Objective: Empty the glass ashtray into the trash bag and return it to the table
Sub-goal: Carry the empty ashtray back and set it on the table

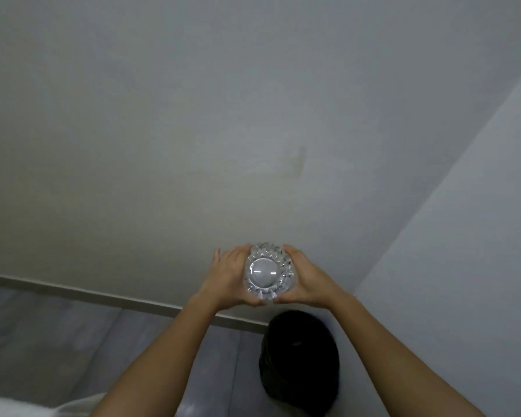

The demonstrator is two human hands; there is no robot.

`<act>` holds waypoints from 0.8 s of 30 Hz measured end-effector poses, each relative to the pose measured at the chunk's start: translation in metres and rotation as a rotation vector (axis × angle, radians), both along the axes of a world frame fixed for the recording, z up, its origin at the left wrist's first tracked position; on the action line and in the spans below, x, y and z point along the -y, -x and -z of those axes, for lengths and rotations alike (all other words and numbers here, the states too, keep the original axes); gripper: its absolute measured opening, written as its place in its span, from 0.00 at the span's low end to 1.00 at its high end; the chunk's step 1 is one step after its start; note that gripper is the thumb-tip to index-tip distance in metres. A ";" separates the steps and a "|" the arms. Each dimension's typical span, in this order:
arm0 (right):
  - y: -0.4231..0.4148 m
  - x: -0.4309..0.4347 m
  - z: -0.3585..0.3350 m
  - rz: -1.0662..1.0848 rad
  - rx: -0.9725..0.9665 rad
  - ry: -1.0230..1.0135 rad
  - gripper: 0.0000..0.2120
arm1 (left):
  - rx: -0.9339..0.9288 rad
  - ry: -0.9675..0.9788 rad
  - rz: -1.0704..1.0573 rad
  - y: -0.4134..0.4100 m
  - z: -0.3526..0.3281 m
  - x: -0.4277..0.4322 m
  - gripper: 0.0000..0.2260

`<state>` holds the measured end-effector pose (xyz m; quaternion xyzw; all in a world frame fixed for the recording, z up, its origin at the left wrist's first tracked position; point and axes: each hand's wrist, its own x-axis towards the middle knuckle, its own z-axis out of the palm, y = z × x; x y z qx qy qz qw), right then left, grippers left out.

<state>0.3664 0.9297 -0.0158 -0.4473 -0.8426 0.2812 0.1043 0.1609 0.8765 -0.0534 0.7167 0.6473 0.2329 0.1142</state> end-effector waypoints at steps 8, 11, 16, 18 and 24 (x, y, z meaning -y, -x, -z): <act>0.074 0.053 -0.081 -0.283 -0.040 -0.016 0.56 | -0.033 0.015 -0.241 0.054 -0.093 0.103 0.56; 0.106 0.087 -0.092 -0.403 -0.074 -0.010 0.55 | -0.056 0.001 -0.351 0.074 -0.106 0.158 0.54; 0.166 0.149 -0.105 -0.615 -0.077 -0.029 0.57 | -0.110 0.016 -0.565 0.105 -0.123 0.253 0.53; 0.192 0.176 -0.111 -0.705 -0.073 -0.037 0.58 | -0.124 0.018 -0.650 0.114 -0.131 0.292 0.54; 0.271 0.259 -0.120 -0.969 -0.088 -0.036 0.54 | -0.135 0.068 -0.928 0.144 -0.146 0.404 0.54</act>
